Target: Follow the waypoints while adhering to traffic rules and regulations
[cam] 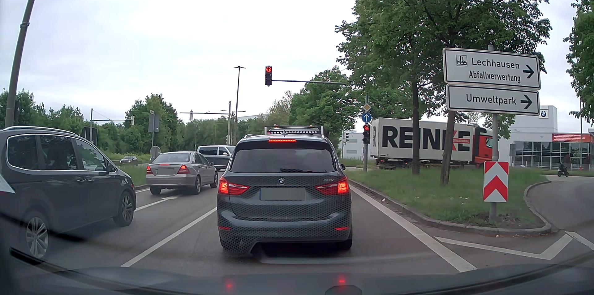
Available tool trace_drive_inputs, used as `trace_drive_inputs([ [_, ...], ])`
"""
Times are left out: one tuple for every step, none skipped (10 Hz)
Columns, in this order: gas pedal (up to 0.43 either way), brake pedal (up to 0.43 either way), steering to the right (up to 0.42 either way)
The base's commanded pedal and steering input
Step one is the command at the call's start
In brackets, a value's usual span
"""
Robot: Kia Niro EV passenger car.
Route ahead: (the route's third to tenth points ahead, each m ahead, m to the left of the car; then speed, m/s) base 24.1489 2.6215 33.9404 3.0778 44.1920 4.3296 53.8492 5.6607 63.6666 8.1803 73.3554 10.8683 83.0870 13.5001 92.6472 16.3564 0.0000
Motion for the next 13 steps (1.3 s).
trace_drive_inputs([
  [0.000, 0.238, -0.011],
  [0.000, 0.238, -0.011],
  [0.000, 0.238, -0.011],
  [0.000, 0.238, -0.011],
  [0.000, 0.238, -0.011],
  [0.000, 0.238, -0.011],
  [0.000, 0.238, -0.011],
  [0.000, 0.238, -0.011],
  [0.000, 0.238, -0.011],
  [0.000, 0.238, -0.011],
  [0.000, 0.238, -0.011],
  [0.000, 0.238, -0.011],
  [0.000, 0.238, -0.011],
])
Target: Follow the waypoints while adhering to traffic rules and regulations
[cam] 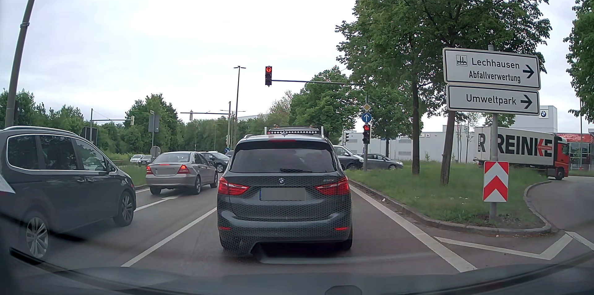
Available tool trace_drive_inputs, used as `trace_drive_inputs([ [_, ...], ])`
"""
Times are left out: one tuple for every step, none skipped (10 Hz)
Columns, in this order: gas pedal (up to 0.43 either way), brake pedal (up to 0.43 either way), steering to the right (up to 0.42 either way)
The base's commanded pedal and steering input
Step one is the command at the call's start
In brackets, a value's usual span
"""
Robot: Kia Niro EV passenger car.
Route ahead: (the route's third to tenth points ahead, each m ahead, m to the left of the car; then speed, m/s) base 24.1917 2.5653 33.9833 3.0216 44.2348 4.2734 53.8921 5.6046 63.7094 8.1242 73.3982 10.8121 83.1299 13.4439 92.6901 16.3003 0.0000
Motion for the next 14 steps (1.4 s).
trace_drive_inputs([
  [0.000, 0.238, -0.011],
  [0.000, 0.238, -0.011],
  [0.000, 0.238, -0.011],
  [0.000, 0.238, -0.011],
  [0.000, 0.238, -0.011],
  [0.000, 0.238, -0.011],
  [0.000, 0.238, -0.011],
  [0.000, 0.238, -0.011],
  [0.000, 0.238, -0.011],
  [0.000, 0.238, -0.011],
  [0.000, 0.238, -0.011],
  [0.000, 0.238, -0.011],
  [0.000, 0.238, -0.011],
  [0.000, 0.238, -0.011],
])
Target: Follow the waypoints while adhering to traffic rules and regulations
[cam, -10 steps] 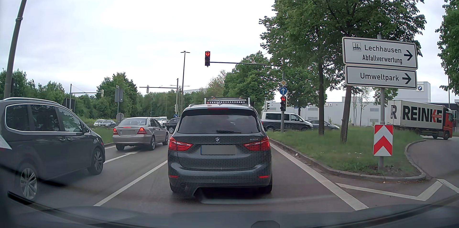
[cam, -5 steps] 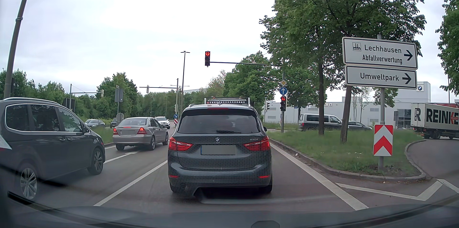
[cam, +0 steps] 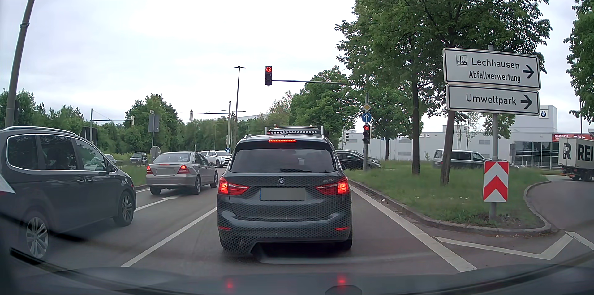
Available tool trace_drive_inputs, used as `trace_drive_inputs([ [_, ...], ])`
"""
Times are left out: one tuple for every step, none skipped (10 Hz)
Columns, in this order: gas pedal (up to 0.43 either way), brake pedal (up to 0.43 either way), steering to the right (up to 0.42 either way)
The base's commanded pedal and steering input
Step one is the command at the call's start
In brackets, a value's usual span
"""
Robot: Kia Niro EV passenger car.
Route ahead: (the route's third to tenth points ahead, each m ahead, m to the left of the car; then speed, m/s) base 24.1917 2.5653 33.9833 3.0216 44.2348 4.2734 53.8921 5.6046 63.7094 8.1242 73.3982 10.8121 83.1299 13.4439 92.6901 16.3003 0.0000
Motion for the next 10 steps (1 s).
trace_drive_inputs([
  [0.000, 0.238, -0.011],
  [0.000, 0.238, -0.011],
  [0.000, 0.238, -0.011],
  [0.000, 0.238, -0.011],
  [0.000, 0.238, -0.011],
  [0.000, 0.238, -0.011],
  [0.000, 0.238, -0.011],
  [0.000, 0.238, -0.011],
  [0.000, 0.238, -0.011],
  [0.000, 0.238, -0.011],
])
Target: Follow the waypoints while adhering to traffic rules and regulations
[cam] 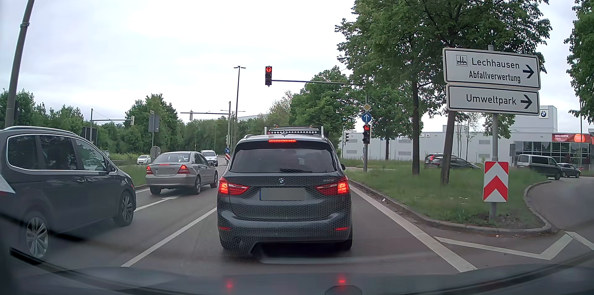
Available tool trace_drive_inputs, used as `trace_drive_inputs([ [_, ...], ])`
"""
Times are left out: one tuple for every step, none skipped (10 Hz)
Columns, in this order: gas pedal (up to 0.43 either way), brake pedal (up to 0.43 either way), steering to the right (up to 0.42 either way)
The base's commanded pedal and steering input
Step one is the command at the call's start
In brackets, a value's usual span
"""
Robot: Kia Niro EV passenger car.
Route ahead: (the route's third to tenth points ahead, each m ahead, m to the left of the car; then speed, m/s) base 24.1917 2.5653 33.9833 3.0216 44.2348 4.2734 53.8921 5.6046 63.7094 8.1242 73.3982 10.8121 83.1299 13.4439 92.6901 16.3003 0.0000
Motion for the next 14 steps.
trace_drive_inputs([
  [0.000, 0.238, -0.011],
  [0.000, 0.238, -0.011],
  [0.000, 0.238, -0.011],
  [0.000, 0.238, -0.011],
  [0.000, 0.238, -0.011],
  [0.000, 0.238, -0.011],
  [0.000, 0.238, -0.011],
  [0.000, 0.238, -0.011],
  [0.000, 0.238, -0.011],
  [0.000, 0.238, -0.011],
  [0.000, 0.238, -0.011],
  [0.000, 0.238, -0.011],
  [0.000, 0.238, -0.011],
  [0.000, 0.238, -0.011],
])
